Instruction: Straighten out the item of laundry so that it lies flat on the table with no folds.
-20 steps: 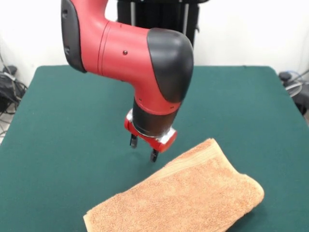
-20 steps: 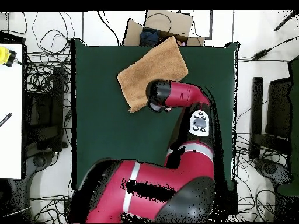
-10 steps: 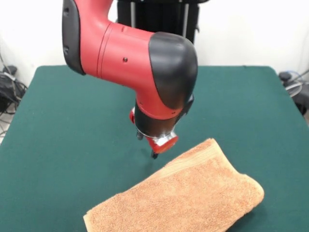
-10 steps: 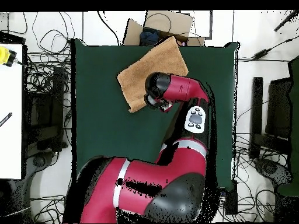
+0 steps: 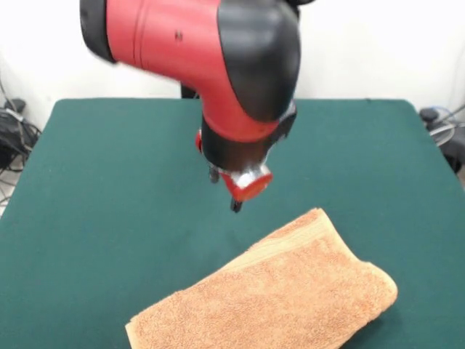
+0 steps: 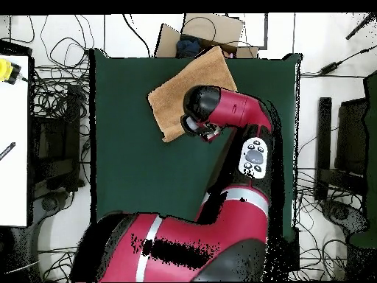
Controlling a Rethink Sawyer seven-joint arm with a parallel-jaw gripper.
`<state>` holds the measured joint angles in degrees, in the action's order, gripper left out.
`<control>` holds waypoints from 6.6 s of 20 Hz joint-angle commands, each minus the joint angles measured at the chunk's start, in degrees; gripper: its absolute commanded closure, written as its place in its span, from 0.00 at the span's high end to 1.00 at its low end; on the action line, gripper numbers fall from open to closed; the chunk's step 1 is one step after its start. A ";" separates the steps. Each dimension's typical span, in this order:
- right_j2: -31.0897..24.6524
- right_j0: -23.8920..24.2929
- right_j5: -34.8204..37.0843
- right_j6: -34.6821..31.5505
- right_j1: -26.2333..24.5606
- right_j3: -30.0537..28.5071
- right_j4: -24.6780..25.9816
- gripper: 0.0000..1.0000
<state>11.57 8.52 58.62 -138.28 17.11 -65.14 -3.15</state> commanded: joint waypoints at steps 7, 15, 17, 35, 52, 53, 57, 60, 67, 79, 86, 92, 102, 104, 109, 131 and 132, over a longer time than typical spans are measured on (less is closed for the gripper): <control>-5.16 1.38 9.86 13.33 16.60 -5.04 3.34 1.00; -13.25 4.55 -17.11 8.83 10.75 -14.20 1.68 1.00; -14.99 5.32 -22.09 7.62 9.57 -15.72 1.72 1.00; -20.76 8.75 -33.35 4.69 4.48 -17.16 4.94 1.00; -19.21 8.04 -29.47 7.34 -0.48 -10.76 7.61 1.00; -18.76 7.74 -29.33 7.36 -0.93 -10.22 7.94 1.00; -15.59 5.39 -25.52 7.33 -7.06 -3.13 10.45 1.00; -12.77 3.46 -16.36 6.97 -13.03 4.69 12.00 1.00; -14.58 5.06 -11.13 9.47 -15.20 7.20 14.15 1.00; -17.04 7.45 -14.83 10.66 -13.95 4.25 14.72 1.00; -16.46 6.88 -12.10 10.82 -14.04 5.66 14.83 0.00; -16.06 6.45 -10.73 10.53 -13.94 5.98 14.82 0.00; -15.74 5.85 -10.87 10.05 -13.85 6.37 15.06 0.00; -15.53 5.63 -10.85 9.67 -13.69 6.29 15.07 0.00; -16.02 6.57 -11.93 10.39 -9.61 1.76 14.61 0.00; -18.28 12.45 2.69 16.47 19.48 -20.89 15.94 0.00; -18.50 12.82 3.17 16.61 19.55 -21.05 16.07 0.00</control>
<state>-2.97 21.03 56.17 -137.31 33.99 -78.61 8.72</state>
